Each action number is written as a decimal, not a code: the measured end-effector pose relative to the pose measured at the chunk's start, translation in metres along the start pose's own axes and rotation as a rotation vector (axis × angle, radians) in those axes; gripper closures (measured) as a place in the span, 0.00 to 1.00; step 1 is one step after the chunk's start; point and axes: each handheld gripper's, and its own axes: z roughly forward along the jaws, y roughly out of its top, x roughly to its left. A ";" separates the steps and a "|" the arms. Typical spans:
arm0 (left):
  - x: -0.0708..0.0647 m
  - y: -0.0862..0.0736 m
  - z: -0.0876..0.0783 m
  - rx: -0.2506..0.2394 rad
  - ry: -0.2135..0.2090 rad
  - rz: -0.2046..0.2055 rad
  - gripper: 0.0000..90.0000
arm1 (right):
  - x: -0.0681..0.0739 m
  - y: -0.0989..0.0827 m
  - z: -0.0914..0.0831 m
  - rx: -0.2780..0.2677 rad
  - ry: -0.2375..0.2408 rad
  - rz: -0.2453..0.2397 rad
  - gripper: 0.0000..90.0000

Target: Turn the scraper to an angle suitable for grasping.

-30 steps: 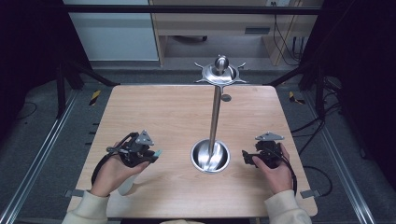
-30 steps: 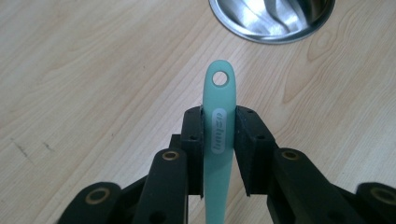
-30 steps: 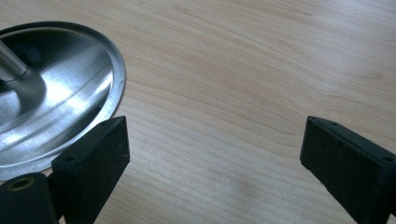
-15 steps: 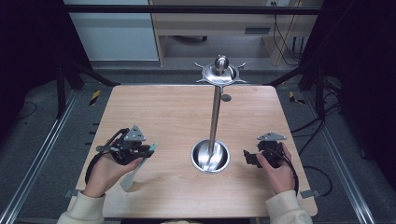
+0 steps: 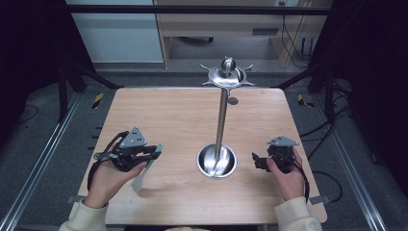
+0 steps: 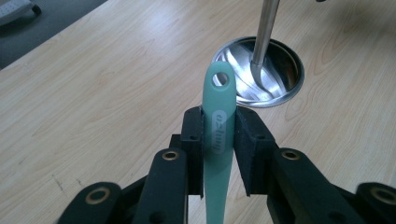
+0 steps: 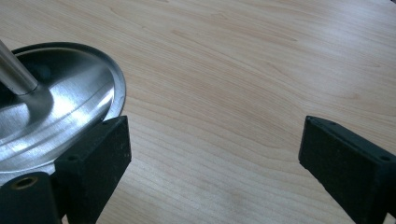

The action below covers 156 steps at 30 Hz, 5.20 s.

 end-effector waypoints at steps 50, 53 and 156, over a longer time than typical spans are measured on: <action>-0.031 0.043 -0.010 -0.159 -0.087 0.058 0.82 | -0.003 -0.003 -0.002 -0.037 -0.018 -0.023 0.11; -0.029 0.050 -0.011 -0.166 -0.088 0.060 0.82 | -0.003 -0.002 -0.002 -0.040 -0.020 -0.037 0.11; -0.011 0.165 -0.042 -0.461 -0.184 -0.002 0.82 | -0.008 -0.009 -0.002 -0.089 -0.018 0.012 0.13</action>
